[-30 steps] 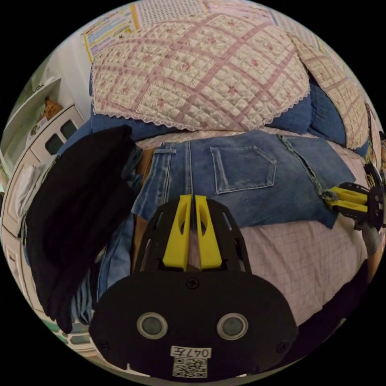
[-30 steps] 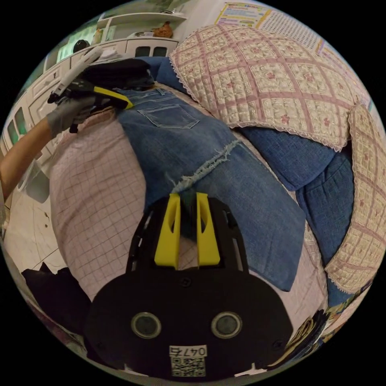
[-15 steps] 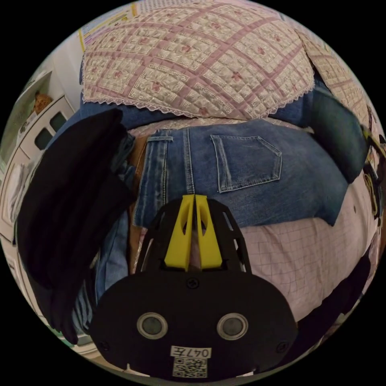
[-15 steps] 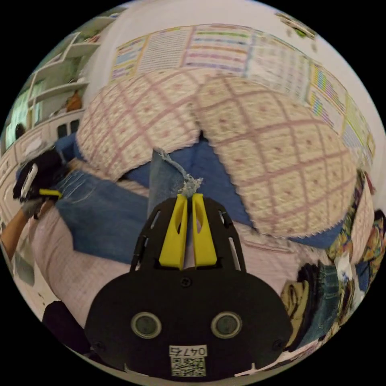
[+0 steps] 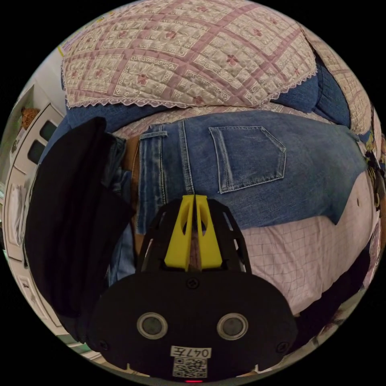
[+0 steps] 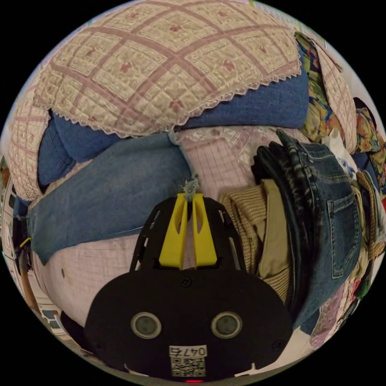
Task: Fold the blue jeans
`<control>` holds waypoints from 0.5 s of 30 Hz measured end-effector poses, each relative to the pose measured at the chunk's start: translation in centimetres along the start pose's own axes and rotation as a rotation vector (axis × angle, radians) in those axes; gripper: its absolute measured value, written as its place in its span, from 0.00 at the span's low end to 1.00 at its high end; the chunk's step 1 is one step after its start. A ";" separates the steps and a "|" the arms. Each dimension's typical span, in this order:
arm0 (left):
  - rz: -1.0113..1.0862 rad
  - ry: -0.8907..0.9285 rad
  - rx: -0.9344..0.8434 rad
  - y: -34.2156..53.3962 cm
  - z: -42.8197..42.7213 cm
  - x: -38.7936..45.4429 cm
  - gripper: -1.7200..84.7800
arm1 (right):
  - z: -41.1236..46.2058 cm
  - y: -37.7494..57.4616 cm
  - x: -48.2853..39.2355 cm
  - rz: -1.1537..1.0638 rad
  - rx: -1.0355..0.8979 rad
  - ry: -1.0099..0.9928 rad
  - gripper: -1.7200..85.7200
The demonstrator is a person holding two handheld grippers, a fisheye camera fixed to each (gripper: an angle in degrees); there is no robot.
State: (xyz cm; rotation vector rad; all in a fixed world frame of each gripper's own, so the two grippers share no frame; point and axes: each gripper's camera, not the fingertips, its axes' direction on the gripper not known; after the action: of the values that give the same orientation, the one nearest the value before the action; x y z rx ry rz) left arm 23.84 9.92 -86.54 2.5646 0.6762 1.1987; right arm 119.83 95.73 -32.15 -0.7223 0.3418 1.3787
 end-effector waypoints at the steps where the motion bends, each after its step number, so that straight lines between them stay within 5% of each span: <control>1: 0.001 0.002 -0.002 -0.2 0.1 0.0 0.01 | 0.4 -0.1 0.7 -0.011 0.014 0.011 0.01; 10: 0.012 0.033 -0.033 -2.6 0.7 -0.4 0.01 | -1.5 -3.0 7.3 0.001 0.085 -0.136 0.02; 15: -0.024 0.080 -0.012 -3.2 0.7 -1.2 0.01 | 3.9 -3.4 9.3 -0.006 -0.110 0.081 0.09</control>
State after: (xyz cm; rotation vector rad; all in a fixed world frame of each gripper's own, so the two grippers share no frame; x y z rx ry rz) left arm 22.74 12.05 -89.00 2.5028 0.7123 1.2991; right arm 124.08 105.26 -34.10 -0.8707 0.3290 1.3731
